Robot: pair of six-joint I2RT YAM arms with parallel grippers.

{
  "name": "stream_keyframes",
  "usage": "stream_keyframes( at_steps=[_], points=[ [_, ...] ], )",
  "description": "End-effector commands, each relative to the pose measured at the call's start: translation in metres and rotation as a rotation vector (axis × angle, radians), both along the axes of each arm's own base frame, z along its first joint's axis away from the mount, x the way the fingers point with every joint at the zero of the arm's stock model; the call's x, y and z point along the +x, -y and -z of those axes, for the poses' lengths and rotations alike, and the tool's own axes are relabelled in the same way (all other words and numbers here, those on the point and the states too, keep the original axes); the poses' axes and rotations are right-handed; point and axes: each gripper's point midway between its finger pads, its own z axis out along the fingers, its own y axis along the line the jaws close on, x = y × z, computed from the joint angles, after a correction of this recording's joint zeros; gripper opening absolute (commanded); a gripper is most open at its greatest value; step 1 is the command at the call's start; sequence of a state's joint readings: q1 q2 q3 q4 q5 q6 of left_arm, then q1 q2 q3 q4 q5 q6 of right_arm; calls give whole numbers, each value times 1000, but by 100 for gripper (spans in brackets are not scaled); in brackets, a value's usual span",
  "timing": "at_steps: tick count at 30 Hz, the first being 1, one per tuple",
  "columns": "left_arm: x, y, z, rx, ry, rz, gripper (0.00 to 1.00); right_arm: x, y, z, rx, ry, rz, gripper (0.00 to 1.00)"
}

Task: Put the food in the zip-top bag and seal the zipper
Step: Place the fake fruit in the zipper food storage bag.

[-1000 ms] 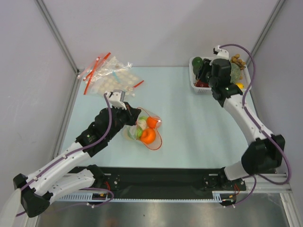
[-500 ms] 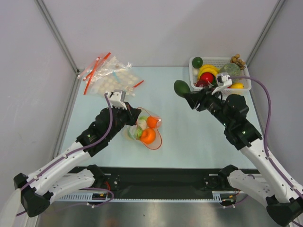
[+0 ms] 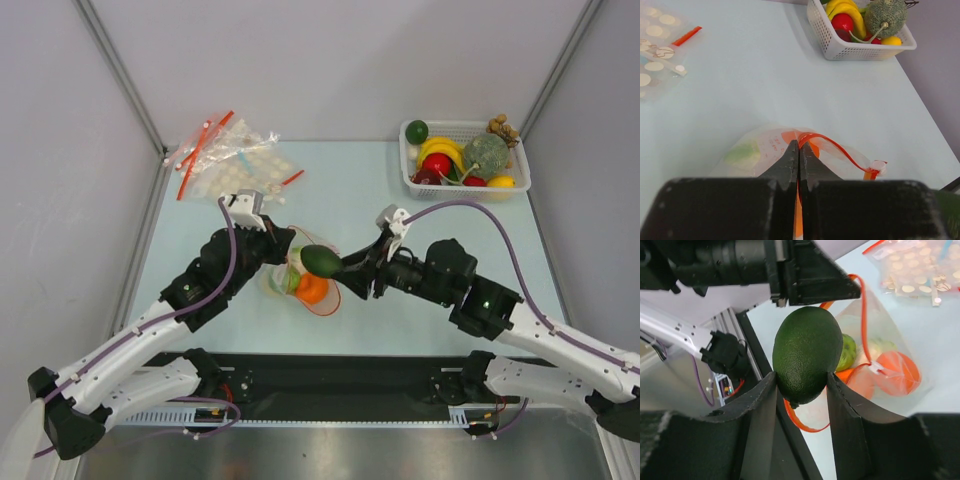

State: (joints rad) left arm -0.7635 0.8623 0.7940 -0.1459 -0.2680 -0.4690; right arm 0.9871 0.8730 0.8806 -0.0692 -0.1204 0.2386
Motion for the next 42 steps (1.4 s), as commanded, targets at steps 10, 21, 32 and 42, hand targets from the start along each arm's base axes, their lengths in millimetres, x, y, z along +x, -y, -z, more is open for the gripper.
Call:
stream_keyframes(
  at_steps=[10, 21, 32, 42],
  points=[
    [-1, -3, -39, -68, 87, -1, 0, 21, -13, 17, -107, 115, 142, 32],
    [-2, 9, -35, -80, 73, 48, 0, 58, -31, 55, -210, 106, 242, 46],
    [-4, 12, -38, -89, 79, 67, 0, 64, -39, 72, -260, 72, 254, 88],
    [-4, 12, -38, -90, 80, 70, 0, 56, -30, 61, -221, 95, 245, 86]
  ],
)
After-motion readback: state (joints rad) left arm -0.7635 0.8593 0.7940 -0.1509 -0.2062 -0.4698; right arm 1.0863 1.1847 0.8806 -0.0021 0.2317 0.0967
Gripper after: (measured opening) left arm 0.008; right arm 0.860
